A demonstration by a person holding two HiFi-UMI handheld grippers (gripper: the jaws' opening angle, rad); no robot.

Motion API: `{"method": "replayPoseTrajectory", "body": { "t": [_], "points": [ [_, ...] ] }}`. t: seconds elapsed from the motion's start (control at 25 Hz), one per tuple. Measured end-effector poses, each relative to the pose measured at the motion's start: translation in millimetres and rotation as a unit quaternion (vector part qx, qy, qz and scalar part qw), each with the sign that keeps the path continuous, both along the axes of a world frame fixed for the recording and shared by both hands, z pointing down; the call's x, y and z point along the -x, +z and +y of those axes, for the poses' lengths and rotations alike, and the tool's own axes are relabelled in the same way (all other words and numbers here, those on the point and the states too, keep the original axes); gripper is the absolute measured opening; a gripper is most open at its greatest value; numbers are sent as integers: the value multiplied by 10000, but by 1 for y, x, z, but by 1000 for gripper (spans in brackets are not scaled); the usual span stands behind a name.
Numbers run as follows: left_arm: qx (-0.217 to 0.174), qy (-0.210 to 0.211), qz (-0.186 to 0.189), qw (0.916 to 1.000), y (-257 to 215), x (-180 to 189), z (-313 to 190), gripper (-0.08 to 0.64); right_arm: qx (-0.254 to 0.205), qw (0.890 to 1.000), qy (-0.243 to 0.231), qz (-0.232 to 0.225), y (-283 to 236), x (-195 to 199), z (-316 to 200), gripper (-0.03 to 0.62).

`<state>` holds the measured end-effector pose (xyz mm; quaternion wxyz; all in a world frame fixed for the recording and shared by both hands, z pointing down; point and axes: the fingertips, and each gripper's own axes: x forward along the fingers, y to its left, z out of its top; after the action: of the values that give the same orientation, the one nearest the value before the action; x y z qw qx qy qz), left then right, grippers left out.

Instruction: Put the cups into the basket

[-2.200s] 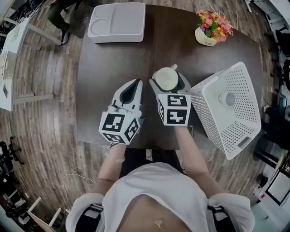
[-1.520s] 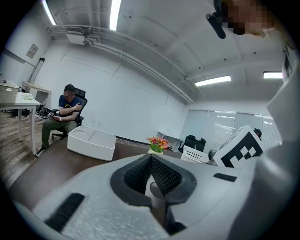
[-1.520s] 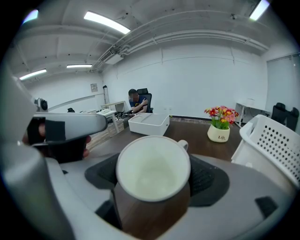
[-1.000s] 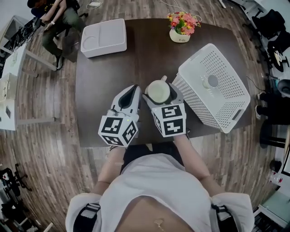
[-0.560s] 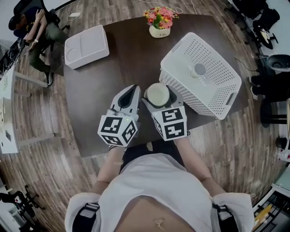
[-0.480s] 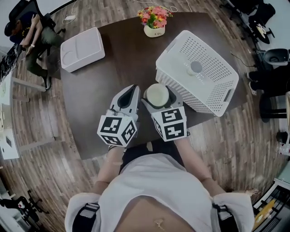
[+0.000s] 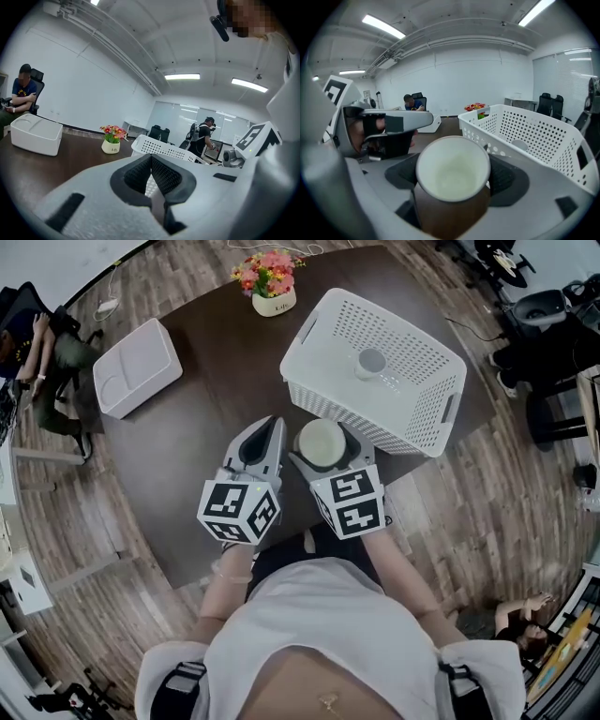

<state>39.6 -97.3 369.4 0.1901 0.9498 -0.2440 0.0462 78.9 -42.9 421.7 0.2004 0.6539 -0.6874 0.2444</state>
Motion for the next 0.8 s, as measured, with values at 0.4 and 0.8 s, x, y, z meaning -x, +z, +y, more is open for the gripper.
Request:
{"method": "replayPoseTrajectory", "body": {
  "t": [0.4,0.8],
  "points": [
    [-397,313,192,9985,-55,-15,-8,10,-372,9966,-703,-229,-65,2,5,434],
    [-724,318,420,9960,-95,-43,-25,9,-907,9939,-617,-150,-127,-52,-19,434]
  ]
}}
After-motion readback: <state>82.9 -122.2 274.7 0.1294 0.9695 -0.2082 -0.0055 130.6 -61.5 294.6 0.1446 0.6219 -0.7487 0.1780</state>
